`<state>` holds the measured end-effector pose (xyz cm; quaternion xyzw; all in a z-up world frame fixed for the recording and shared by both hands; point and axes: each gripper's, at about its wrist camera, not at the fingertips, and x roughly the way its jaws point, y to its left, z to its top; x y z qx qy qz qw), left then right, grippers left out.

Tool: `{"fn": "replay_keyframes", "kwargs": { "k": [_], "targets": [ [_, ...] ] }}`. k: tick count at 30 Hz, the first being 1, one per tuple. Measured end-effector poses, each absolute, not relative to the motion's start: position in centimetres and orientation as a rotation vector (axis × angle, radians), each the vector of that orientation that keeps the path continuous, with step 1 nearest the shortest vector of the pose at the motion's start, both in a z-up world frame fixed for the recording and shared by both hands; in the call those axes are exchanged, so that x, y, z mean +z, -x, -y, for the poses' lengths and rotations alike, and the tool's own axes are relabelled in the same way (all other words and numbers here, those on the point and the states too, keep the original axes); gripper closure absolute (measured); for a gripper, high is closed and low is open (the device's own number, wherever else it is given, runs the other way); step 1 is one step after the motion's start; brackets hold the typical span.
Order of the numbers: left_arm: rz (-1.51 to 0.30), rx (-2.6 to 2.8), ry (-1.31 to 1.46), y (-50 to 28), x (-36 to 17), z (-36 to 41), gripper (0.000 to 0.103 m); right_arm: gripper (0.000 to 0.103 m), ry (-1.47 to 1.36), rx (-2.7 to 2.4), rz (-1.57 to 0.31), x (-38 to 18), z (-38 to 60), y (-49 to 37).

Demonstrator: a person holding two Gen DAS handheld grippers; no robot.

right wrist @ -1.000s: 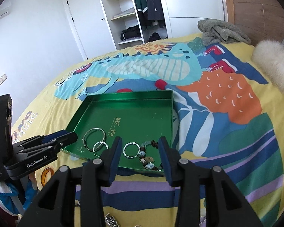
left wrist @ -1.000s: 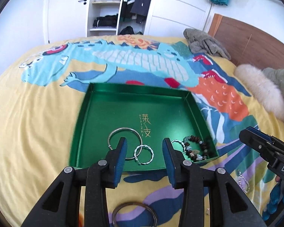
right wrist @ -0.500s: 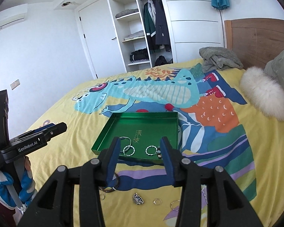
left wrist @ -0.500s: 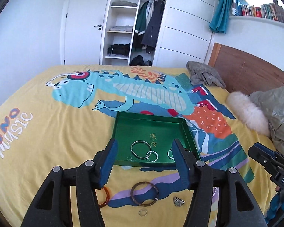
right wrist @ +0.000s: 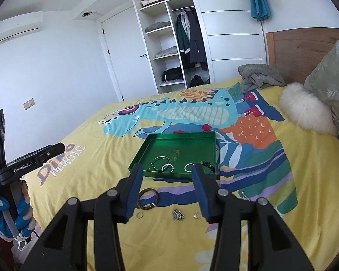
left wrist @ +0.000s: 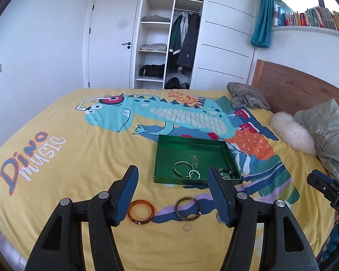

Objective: Organize jewelry
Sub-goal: 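Withdraw both open tools from the tray and hold above the bed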

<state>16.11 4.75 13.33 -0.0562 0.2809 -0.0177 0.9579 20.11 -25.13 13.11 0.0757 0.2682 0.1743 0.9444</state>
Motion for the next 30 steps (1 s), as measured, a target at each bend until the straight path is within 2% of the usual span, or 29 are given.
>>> {"fn": "replay_keyframes", "kwargs": {
  "k": [18,30],
  "targets": [
    [-0.554,-0.003,0.159,-11.7,12.6,-8.0,0.038,0.06,-0.13,0.361,-0.521,14.0,25.2,-16.7],
    [-0.593,-0.012,0.178,-13.3,10.7,-7.9,0.038,0.06,-0.134,0.352,-0.531,13.7,25.7,-16.4]
  ]
}}
